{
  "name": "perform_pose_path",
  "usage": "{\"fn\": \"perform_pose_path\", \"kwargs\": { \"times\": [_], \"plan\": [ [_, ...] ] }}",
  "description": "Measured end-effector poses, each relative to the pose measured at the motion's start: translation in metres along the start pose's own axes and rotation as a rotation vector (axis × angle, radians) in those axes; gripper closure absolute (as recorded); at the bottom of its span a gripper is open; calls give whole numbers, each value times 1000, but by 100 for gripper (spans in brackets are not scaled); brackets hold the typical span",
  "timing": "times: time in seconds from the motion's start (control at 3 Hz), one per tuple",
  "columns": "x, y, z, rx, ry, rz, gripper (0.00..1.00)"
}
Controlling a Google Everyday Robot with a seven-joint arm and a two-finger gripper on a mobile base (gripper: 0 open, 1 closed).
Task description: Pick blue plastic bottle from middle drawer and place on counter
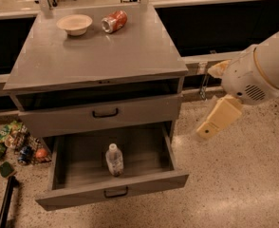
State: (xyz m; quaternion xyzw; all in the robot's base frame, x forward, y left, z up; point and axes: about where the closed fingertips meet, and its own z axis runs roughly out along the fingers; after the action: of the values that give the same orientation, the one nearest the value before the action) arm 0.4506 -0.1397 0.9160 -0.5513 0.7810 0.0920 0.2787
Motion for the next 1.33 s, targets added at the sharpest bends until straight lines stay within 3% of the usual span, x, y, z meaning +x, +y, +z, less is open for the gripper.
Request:
{"fn": "perform_pose_path", "kwargs": {
  "times": [0.33,0.67,1.0,1.33],
  "plan": [
    [-14,9,47,12,-56,-44,0],
    [-21,2,53,52,-77,-51,0],
    [-21,2,53,52,-77,-51,0],
    [-22,18,88,-24,-123,1,0]
  ]
}}
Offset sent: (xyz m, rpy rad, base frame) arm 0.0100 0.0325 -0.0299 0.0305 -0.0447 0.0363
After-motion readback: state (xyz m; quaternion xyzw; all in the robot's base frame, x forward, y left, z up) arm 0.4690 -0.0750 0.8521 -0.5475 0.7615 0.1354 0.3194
